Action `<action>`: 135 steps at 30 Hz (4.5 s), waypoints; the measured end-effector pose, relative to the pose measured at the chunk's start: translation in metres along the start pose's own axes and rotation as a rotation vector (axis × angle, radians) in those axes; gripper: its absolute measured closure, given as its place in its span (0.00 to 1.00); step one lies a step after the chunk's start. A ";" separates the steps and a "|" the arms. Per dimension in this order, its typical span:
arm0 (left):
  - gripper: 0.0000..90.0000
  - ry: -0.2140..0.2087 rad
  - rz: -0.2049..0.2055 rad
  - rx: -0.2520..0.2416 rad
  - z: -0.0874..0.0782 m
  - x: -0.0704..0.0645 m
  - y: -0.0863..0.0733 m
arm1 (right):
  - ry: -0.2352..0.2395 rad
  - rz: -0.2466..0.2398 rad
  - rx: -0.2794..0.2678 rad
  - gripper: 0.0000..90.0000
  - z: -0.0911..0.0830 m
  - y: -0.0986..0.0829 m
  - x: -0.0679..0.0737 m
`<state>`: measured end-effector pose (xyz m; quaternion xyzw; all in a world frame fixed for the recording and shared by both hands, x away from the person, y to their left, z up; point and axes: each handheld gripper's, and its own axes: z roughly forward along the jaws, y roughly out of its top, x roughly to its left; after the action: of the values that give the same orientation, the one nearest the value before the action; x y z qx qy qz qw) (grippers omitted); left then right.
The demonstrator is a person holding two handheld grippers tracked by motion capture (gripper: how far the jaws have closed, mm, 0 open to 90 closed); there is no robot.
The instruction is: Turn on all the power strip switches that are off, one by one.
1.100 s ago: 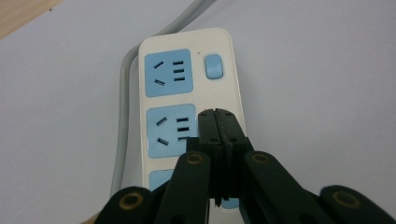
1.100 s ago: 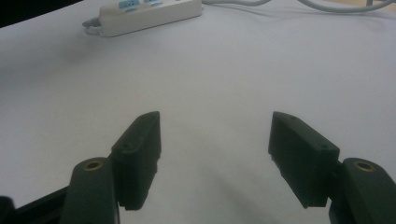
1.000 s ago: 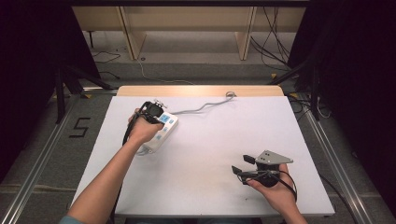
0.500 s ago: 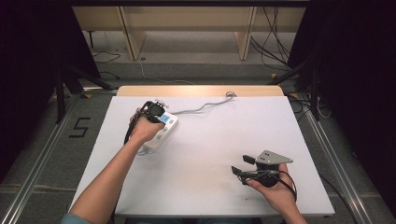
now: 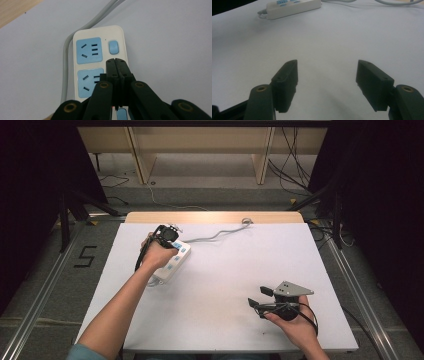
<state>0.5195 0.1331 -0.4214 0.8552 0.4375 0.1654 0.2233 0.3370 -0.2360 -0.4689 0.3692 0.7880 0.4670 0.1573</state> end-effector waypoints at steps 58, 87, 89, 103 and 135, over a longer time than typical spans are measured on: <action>1.00 0.005 -0.003 0.002 0.026 -0.007 0.020 | 0.004 -0.001 0.008 0.39 0.001 -0.001 0.000; 1.00 0.019 -0.012 0.025 0.036 -0.002 0.023 | 0.002 -0.002 0.012 0.39 0.001 -0.001 0.000; 1.00 0.015 -0.014 0.029 0.036 -0.002 0.023 | 0.002 -0.002 0.012 0.39 0.001 -0.001 0.000; 1.00 0.015 -0.004 0.029 0.037 -0.004 0.025 | 0.002 -0.006 0.013 0.39 0.001 -0.001 0.000; 1.00 0.017 -0.005 0.075 0.040 -0.005 0.027 | 0.006 -0.015 0.018 0.39 0.001 -0.001 0.001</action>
<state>0.5544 0.1057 -0.4415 0.8604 0.4474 0.1557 0.1880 0.3366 -0.2352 -0.4697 0.3633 0.7954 0.4598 0.1548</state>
